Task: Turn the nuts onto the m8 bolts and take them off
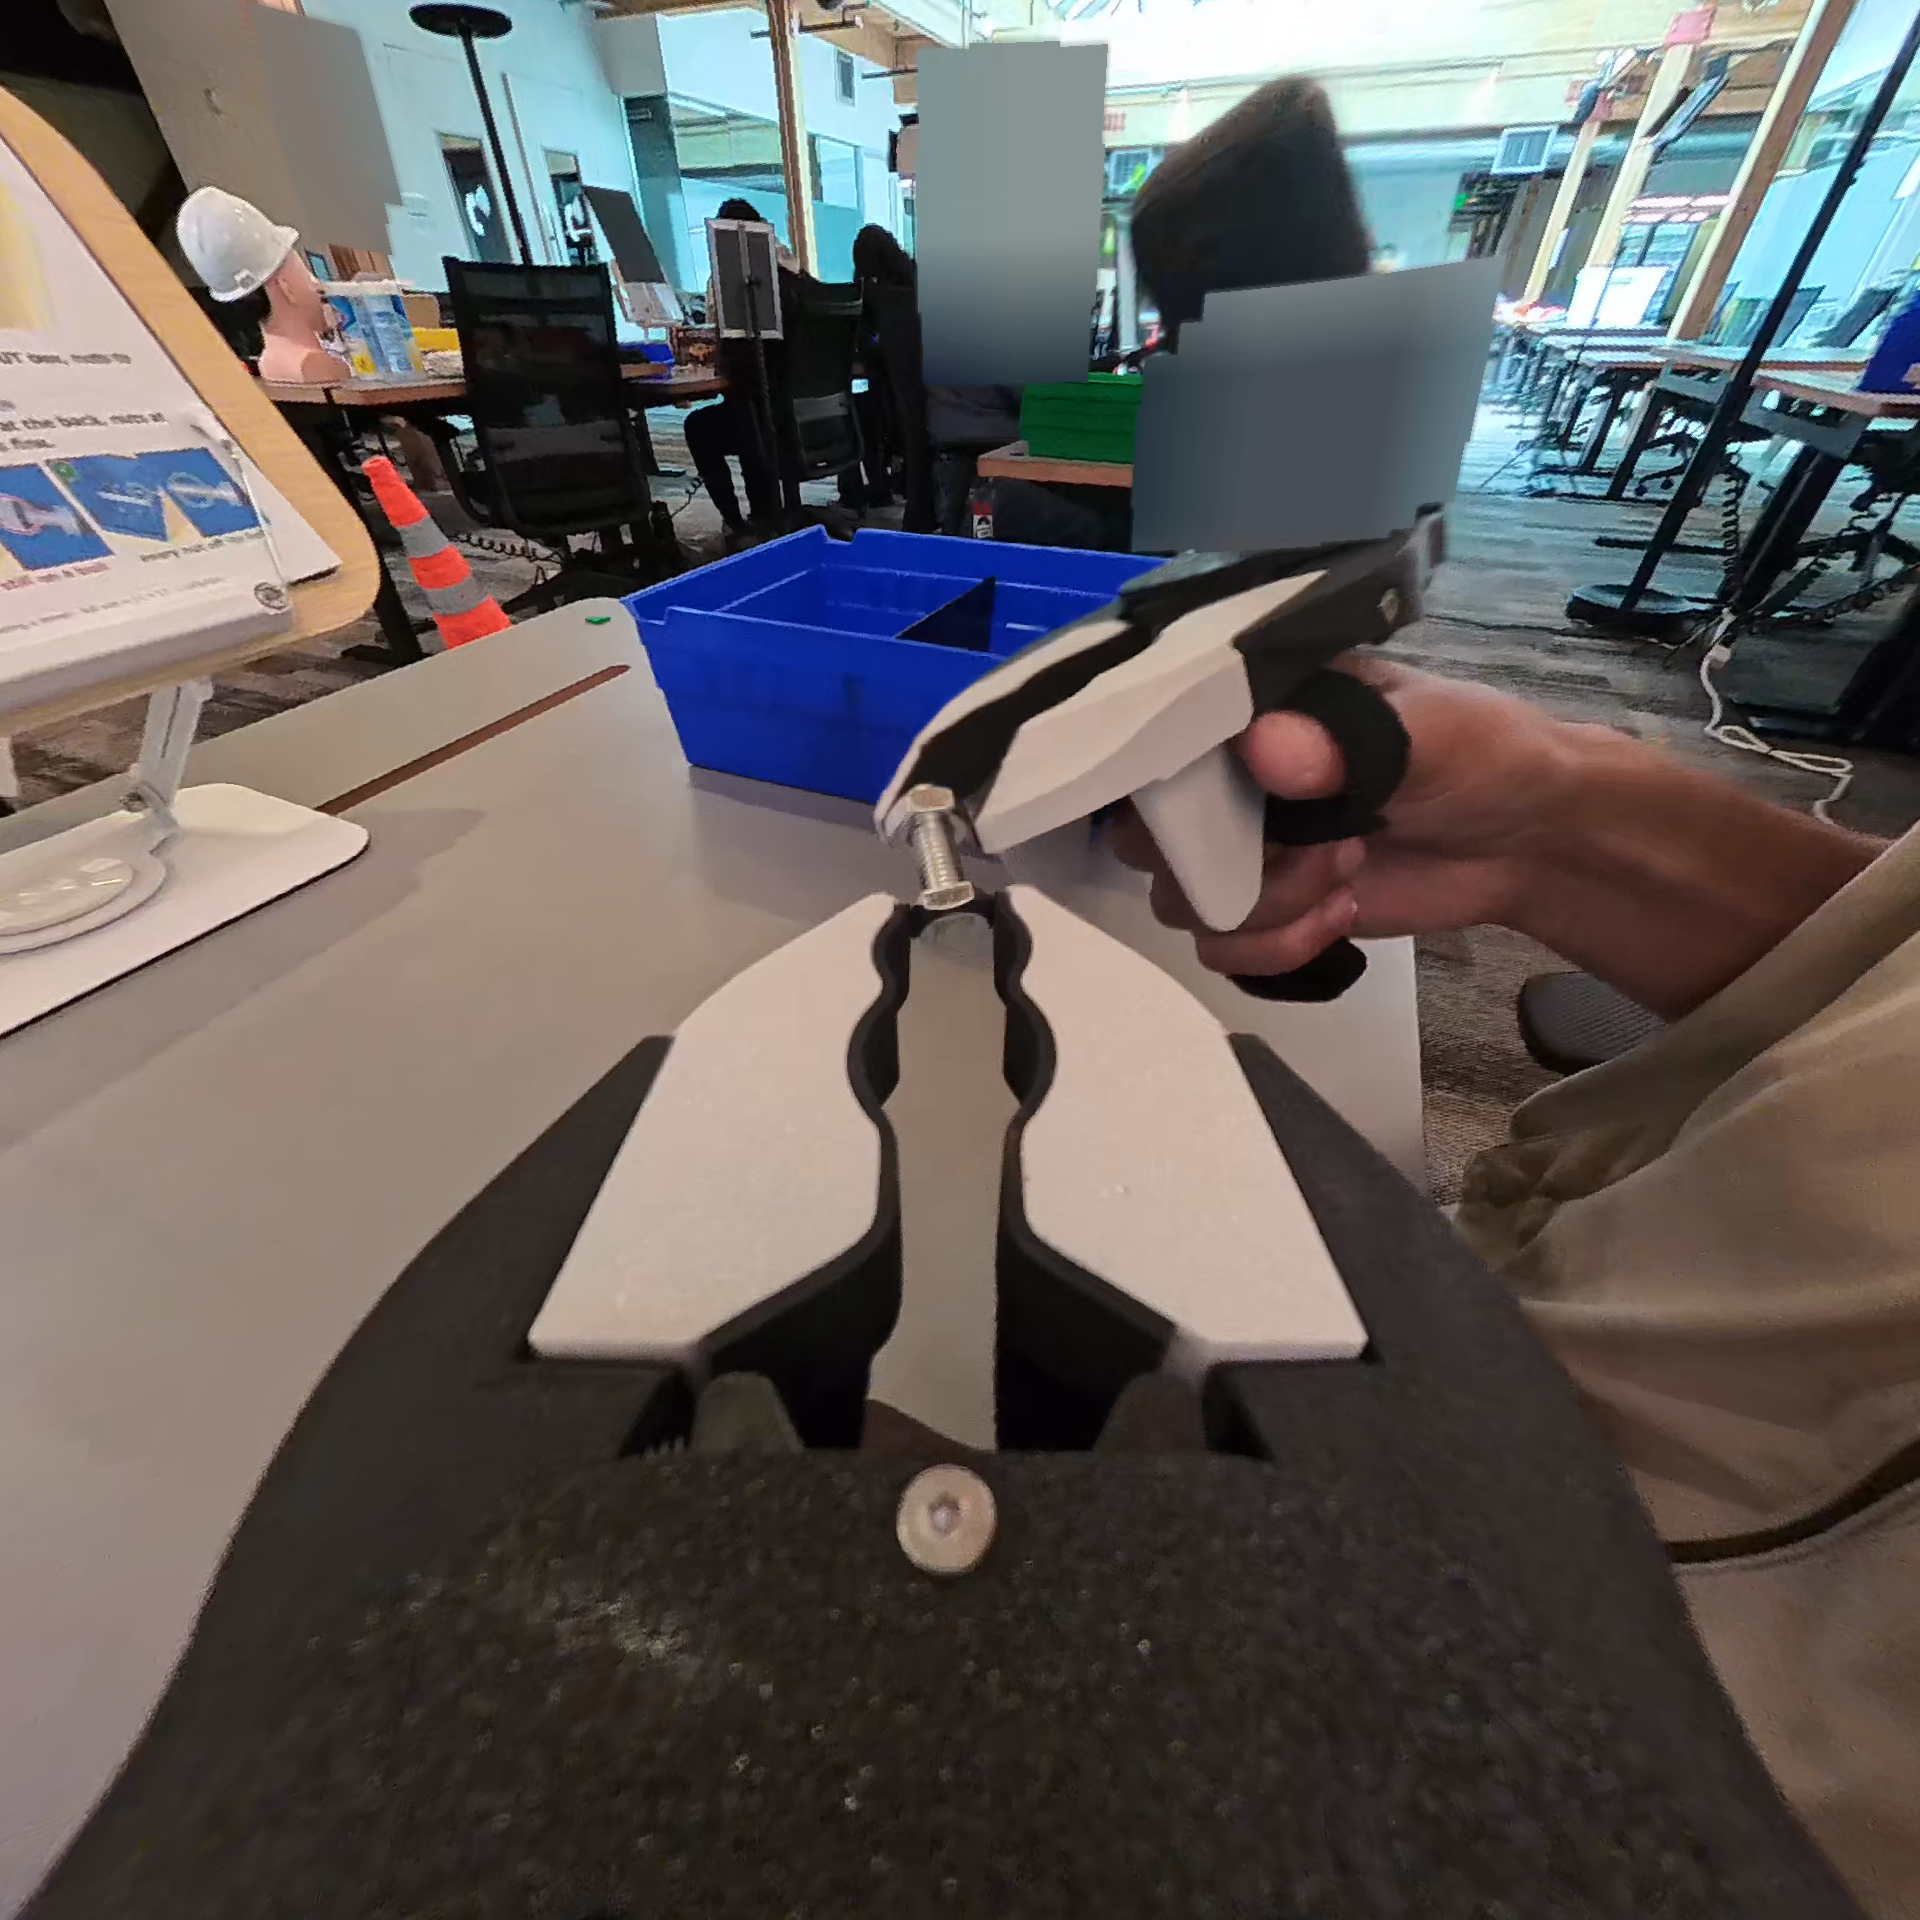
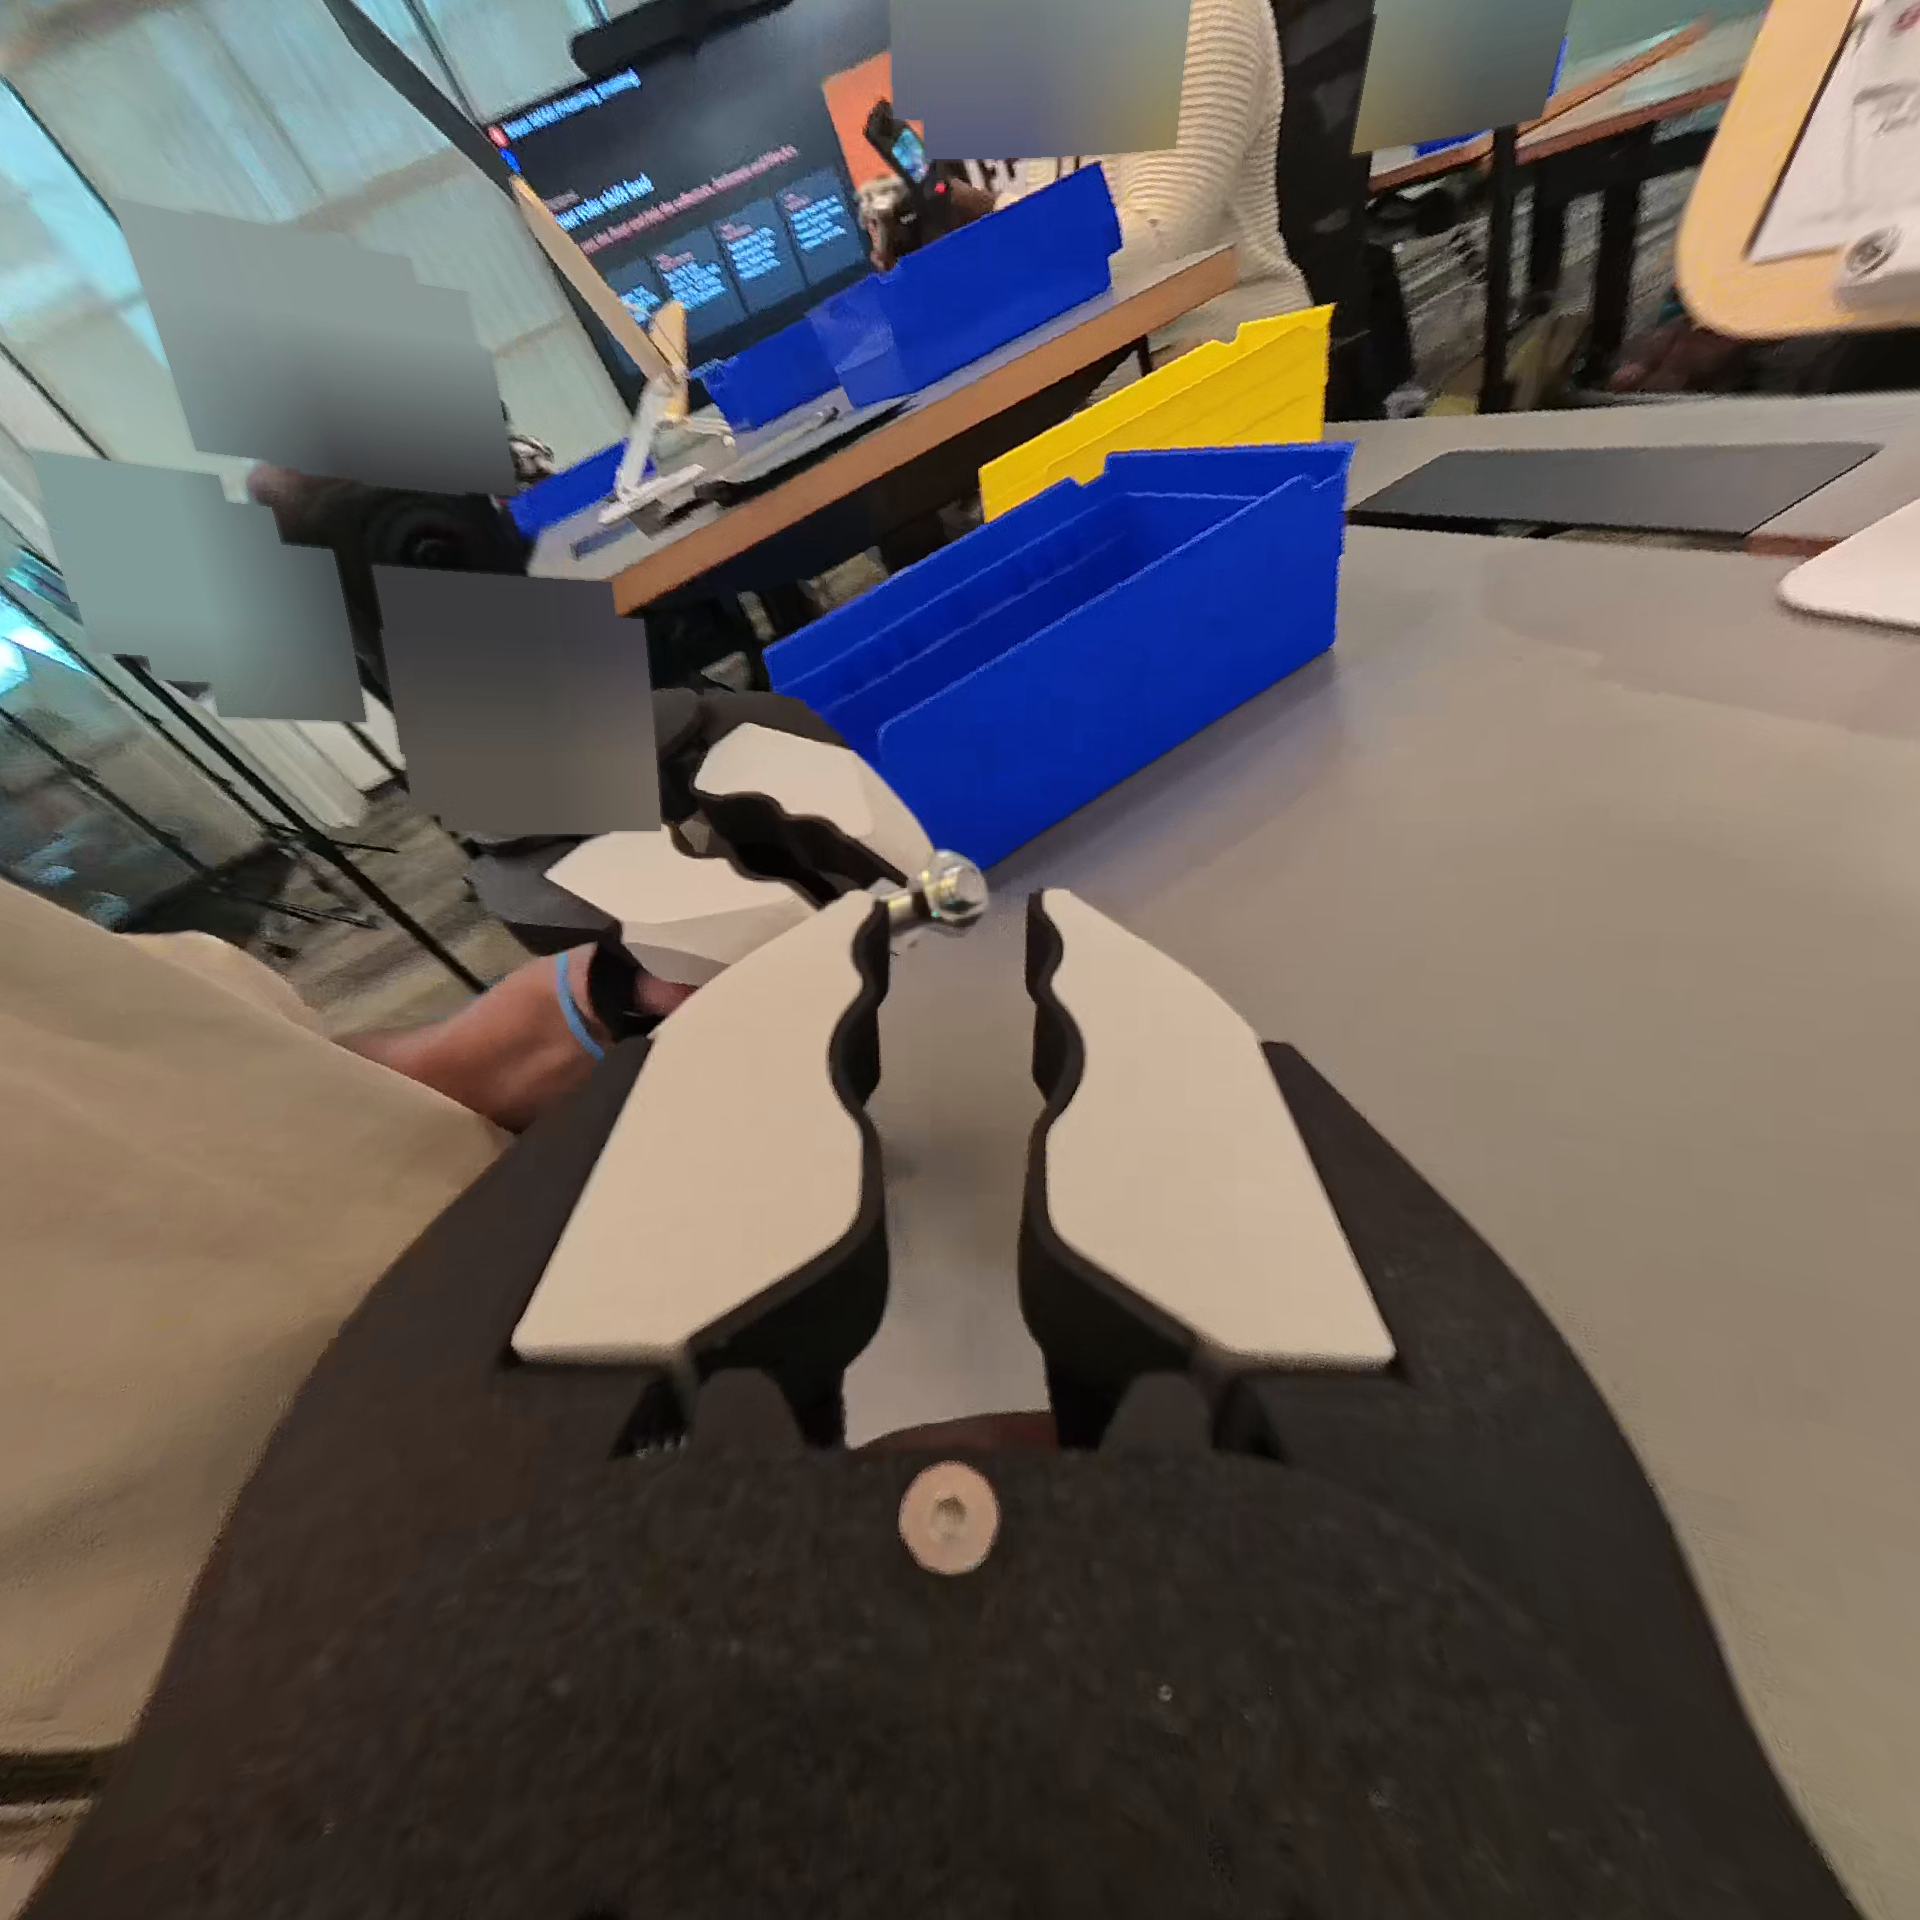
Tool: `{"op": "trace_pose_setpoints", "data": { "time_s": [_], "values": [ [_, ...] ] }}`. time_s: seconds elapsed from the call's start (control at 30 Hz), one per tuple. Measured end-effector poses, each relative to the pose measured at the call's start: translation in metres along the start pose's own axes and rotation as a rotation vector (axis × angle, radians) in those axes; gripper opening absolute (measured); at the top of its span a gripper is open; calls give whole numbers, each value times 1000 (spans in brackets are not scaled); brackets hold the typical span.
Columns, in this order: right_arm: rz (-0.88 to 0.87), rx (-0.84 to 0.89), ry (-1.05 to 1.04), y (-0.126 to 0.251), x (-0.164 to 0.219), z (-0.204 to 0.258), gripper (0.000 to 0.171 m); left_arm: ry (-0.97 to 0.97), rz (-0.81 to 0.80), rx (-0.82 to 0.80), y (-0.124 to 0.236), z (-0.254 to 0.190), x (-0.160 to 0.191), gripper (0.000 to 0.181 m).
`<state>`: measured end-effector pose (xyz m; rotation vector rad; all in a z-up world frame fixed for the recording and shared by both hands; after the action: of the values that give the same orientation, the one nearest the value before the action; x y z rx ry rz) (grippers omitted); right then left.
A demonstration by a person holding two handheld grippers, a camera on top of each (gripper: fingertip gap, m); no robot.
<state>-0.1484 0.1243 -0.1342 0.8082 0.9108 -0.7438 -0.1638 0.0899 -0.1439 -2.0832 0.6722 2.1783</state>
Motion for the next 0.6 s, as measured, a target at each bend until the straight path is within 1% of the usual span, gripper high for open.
{"op": "trace_pose_setpoints", "data": {
  "time_s": [0.13,0.3,0.37,0.4,0.47,0.6],
  "values": [
    [-53,-107,-67,2,-3,4,14,3,-20,20,3,-3,-5,15],
    [-19,-81,-37,1,5,2,10,30,-59,39,7,-2,-10,15],
    [7,-81,-29,0,10,2,12,60,-100,83,11,-6,-16,15],
    [3,-96,-31,1,9,4,15,59,-95,85,11,-6,-16,15],
    [-38,-133,-38,5,1,8,23,33,-69,70,9,-6,-13,15],
    [-73,-137,-49,12,-9,2,27,39,-74,92,7,-10,-12,15]
  ]
}}
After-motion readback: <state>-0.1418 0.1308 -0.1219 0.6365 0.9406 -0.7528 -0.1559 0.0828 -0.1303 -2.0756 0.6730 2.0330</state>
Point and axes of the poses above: each gripper's, where its closed fingertips meet, y back along the fingers, x out of its underside, z = x × y across the jaws, the point moved 2 cm from there along y, back along the fingers, and after that the axes turned 10 degrees about z, right-handed, at the moved point
